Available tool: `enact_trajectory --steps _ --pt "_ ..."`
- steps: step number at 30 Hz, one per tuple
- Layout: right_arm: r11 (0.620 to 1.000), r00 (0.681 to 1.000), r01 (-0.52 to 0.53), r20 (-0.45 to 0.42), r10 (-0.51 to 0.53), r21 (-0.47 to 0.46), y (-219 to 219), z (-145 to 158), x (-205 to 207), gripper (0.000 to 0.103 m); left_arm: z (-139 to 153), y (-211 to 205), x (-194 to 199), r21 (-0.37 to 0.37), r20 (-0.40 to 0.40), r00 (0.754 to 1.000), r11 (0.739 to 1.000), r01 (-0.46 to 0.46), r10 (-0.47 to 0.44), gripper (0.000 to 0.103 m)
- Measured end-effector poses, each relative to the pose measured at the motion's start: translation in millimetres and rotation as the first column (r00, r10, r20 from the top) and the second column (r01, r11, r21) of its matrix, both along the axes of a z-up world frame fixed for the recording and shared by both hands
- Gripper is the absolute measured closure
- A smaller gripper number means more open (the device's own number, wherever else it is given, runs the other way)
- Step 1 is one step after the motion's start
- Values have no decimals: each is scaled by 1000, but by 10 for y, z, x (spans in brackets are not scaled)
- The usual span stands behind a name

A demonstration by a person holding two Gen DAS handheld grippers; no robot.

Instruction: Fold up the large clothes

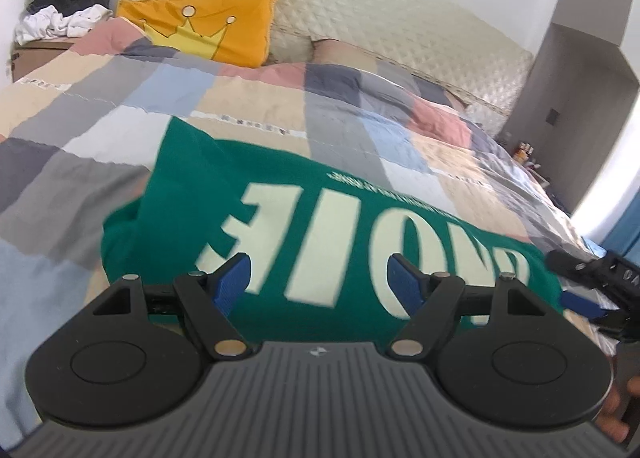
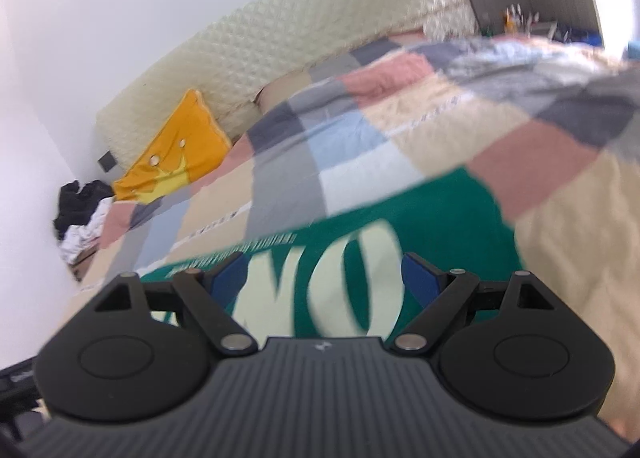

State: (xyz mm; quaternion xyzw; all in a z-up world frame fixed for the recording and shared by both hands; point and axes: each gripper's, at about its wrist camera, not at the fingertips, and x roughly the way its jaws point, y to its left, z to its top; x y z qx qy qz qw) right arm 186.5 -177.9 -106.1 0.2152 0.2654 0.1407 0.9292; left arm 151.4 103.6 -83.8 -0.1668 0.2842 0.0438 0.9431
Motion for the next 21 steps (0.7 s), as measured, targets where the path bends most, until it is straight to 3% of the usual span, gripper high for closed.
enact_trajectory --steps 5,10,15,16,17,21 --pt "999 997 -42 -71 44 33 129 -147 -158 17 -81 -130 -146 -31 -16 1000 1000 4 -4 22" --pt "986 978 -67 -187 96 153 137 -363 -66 17 -221 -84 -99 -102 -70 998 995 -10 3 19" --pt "981 960 -48 -262 97 187 140 -524 -10 16 -312 4 -18 -142 -107 994 989 -32 17 16" --pt "979 958 -42 -269 96 199 134 -538 -2 14 -322 14 -2 -145 -113 993 989 -38 21 16" --pt "976 958 -37 -269 95 213 123 -552 -11 0 -336 27 19 -150 -122 992 988 -44 25 15" --pt "964 963 -27 -253 96 264 100 -549 -30 0 -397 101 48 -189 -143 989 980 -67 40 8"
